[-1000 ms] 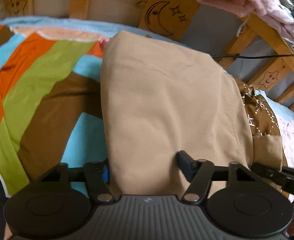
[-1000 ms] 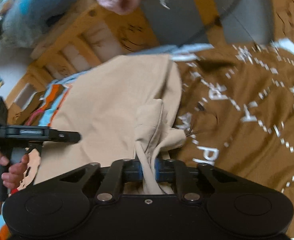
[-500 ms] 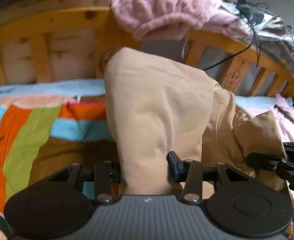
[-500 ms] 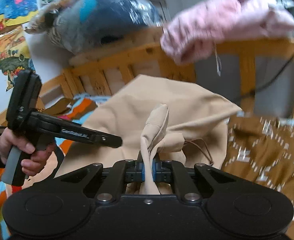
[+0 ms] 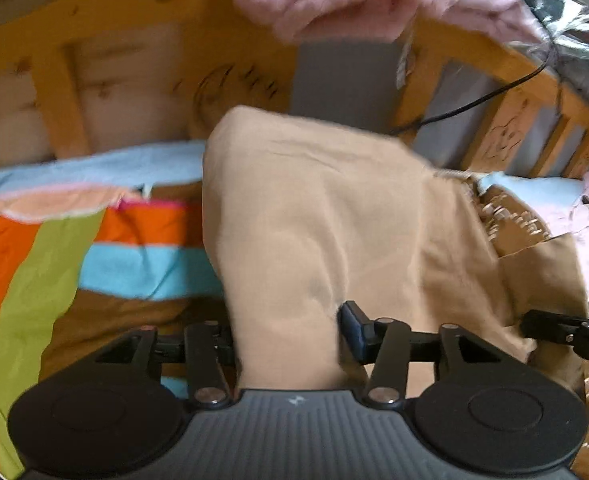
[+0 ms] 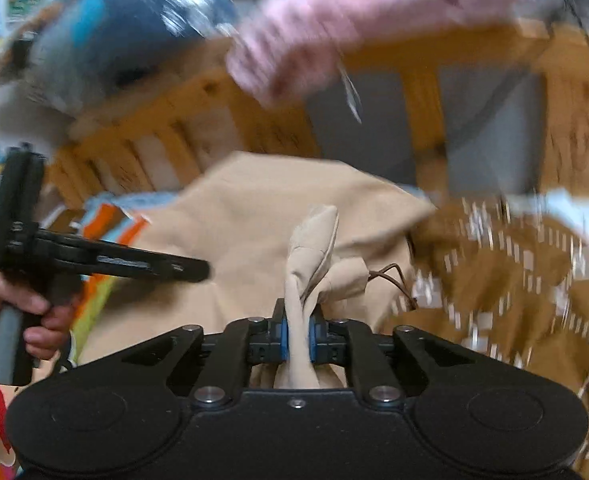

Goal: Fold large clothes

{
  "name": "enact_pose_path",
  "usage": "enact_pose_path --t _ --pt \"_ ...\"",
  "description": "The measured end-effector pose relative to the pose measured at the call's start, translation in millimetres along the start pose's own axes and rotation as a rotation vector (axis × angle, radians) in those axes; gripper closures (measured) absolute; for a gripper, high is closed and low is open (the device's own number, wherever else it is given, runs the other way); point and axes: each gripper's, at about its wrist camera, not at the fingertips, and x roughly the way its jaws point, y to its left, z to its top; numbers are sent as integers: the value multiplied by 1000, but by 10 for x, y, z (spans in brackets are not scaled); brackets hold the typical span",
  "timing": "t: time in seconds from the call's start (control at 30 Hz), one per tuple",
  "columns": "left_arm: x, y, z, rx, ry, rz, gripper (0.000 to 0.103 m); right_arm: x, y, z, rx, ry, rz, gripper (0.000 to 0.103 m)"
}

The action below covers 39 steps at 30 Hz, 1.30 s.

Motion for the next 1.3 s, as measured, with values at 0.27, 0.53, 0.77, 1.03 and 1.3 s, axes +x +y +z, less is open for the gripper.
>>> enact_pose_path --t 0.27,0.53,0.77,1.03,1.3 --pt "-192 114 -68 -103 -71 17 19 13 -224 -62 111 9 -55 52" --pt "-711 101 -170 -138 -168 6 3 -405 -93 6 78 -25 -124 6" --pt "-1243 39 -393 -73 -219 36 1 -848 603 301 -255 45 -147 1" --pt "-1671 295 -776 -68 -240 72 1 -1037 1117 -45 -81 -38 -207 1" --pt "-1807 365 -1315 1 -259 109 1 -1185 1389 -873 52 -95 -363 1"
